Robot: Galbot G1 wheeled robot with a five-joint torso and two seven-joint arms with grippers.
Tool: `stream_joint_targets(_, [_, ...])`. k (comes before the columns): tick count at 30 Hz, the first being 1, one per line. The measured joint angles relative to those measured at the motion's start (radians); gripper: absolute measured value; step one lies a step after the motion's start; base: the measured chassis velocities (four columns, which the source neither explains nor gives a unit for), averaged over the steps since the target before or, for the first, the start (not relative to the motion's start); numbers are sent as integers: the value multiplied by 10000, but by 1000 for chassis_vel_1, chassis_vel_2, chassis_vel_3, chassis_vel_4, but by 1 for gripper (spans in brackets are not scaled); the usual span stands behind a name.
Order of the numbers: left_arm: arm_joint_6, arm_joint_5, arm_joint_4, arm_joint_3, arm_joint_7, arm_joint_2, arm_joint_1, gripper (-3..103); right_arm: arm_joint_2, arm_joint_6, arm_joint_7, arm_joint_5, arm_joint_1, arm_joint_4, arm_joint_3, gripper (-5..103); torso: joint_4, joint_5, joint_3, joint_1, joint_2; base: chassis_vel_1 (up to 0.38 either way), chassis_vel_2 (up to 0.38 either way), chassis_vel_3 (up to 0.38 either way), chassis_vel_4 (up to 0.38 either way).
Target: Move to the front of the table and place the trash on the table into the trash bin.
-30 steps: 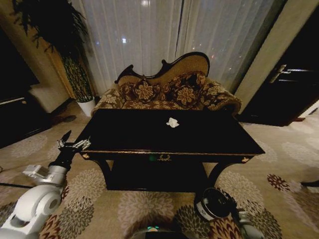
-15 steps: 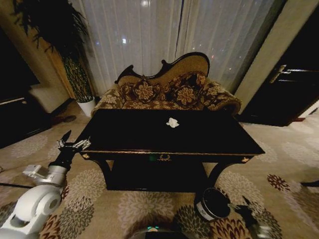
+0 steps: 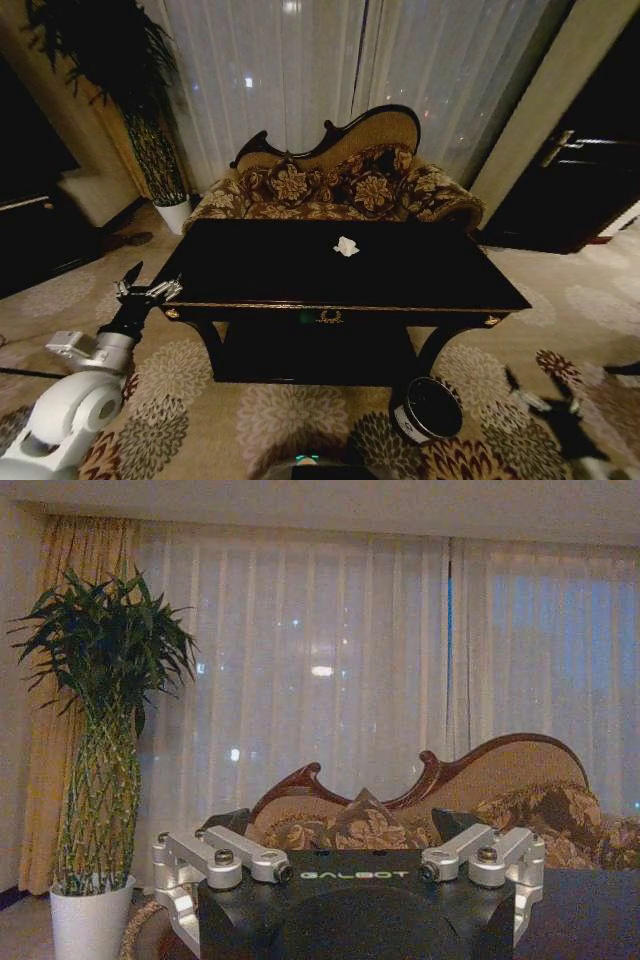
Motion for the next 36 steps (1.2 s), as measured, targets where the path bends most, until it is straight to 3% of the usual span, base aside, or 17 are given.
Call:
stream_joint_targets(5, [0, 0, 0, 0, 0, 0, 0, 100, -417, -904, 698, 104, -108, 1840, 335, 100, 0, -2, 0, 0, 0, 0, 0, 0, 0])
stream_joint_targets(13, [0, 0, 0, 1, -1, 0, 0, 100, -1547, -2022, 1775, -969, 830, 2399, -952, 100, -1, 2, 1, 1, -3, 0, 0, 0, 0])
stream_joint_targets(14, [0, 0, 0, 1, 0, 0, 0, 100, -2066, -2459, 2349, -1413, 1359, 2462, -1636, 100, -3, 3, 1, 1, -2, 0, 0, 0, 0])
stream_joint_targets(16, [0, 0, 0, 0, -2, 0, 0, 100, -2223, -2573, 2492, -1493, 1543, 2461, -1835, 100, -5, 0, 1, 1, -2, 0, 0, 0, 0])
stream_joint_targets(17, [0, 0, 0, 1, 2, 0, 0, 100, -2684, -2838, 2912, -1677, 2181, 2397, -2453, 100, -3, 2, 1, 1, -2, 0, 0, 0, 0])
stream_joint_targets(21, [0, 0, 0, 1, 3, 0, 0, 100, -3826, -3498, 3701, -1441, 4034, 2207, -4021, 100, 7, 4, 2, 2, -3, 0, 0, 0, 0])
stream_joint_targets(22, [0, 0, 0, 1, 3, 0, 0, 100, -3826, -3498, 3701, -1441, 4034, 2207, -4021, 100, 7, 4, 2, 2, -3, 0, 0, 0, 0])
stream_joint_targets(25, [0, 0, 0, 1, 1, 0, 0, 100, -4940, -3711, 3850, -1291, 4789, 1709, -4876, 100, -2, -1, 3, 4, -3, 0, 0, 0, 0])
stream_joint_targets(27, [0, 0, 0, 2, 1, 1, 0, 100, -5026, -3712, 3833, -1295, 4823, 1646, -4930, 100, -3, 1, 3, 4, -4, 0, 0, 0, 0])
stream_joint_targets(30, [0, 0, 0, 2, 1, 0, 0, 100, -5996, -3708, 3507, -951, 5293, 1009, -5546, 100, -3, 2, 1, 2, -3, 0, 0, 0, 0])
stream_joint_targets(32, [0, 0, 0, 2, 1, 0, 0, 100, -6127, -3708, 3438, -832, 5394, 950, -5675, 100, -3, 2, 1, 1, -3, 0, 0, 0, 0])
stream_joint_targets(36, [0, 0, 0, 2, 0, 0, 0, 100, -6651, -3973, 2843, 251, 6788, 808, -7281, 100, -4, 0, 2, 3, -3, 0, 0, 0, 0])
